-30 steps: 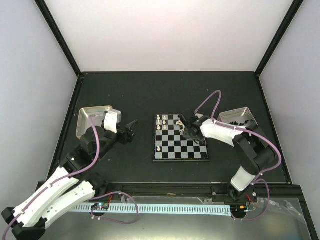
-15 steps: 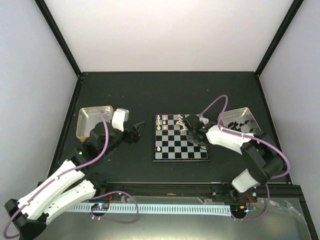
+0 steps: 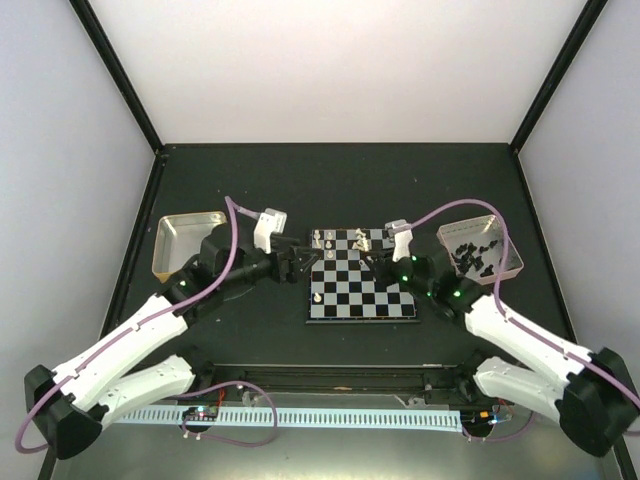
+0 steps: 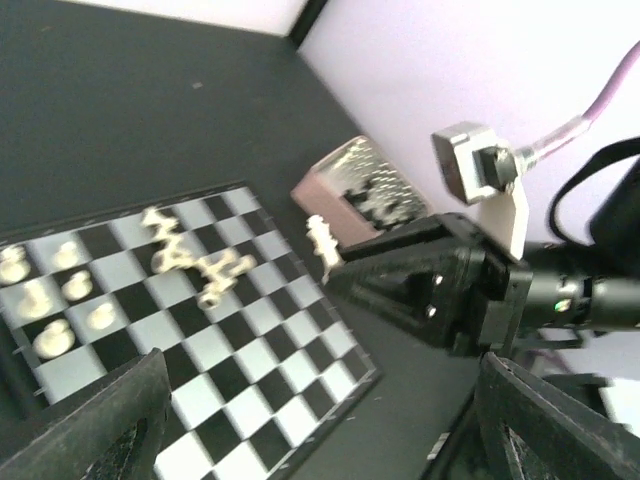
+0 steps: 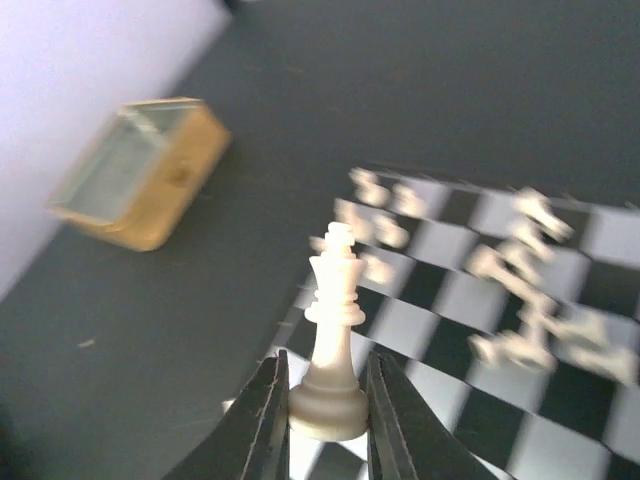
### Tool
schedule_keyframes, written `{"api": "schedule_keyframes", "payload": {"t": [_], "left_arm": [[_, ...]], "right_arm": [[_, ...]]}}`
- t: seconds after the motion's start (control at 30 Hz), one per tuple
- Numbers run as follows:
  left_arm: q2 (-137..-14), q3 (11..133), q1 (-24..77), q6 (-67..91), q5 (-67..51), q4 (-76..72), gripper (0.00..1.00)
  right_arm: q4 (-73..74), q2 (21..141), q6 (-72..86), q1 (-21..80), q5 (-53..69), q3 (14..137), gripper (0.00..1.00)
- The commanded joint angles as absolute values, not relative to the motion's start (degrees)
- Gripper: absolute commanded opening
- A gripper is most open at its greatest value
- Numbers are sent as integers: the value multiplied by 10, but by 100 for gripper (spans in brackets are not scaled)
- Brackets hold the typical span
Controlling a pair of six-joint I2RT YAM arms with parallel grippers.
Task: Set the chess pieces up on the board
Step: Place the chess piece on the chessboard.
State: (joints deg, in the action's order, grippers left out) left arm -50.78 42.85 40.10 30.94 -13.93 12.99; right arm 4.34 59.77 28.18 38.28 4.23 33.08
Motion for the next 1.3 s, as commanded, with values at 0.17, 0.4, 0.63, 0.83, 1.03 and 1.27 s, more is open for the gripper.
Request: {"api": "schedule_keyframes", "payload": {"t": [0.17,0.4,0.63,0.83,1.03,1.27], "left_arm": [[-520,497,394,361,-349,57,84],[-551,520,394,393,-403,48,71],[-582,532,395,390,-458,37,52],[-606,542,404,367,-508,51,47],[-613,547,405,333,-514,86,31],[-613,546,405,306,-522,112,26]], "right_arm": [[-149,493,172,386,396,297,8],[-159,487,163,386,497,311,9],[-169,499,174,387,532,319,10],[-180,515,185,386,537,324,10],[-190,522,192,386,531,325,10],[-193,532,197,387,522,328,10]]}}
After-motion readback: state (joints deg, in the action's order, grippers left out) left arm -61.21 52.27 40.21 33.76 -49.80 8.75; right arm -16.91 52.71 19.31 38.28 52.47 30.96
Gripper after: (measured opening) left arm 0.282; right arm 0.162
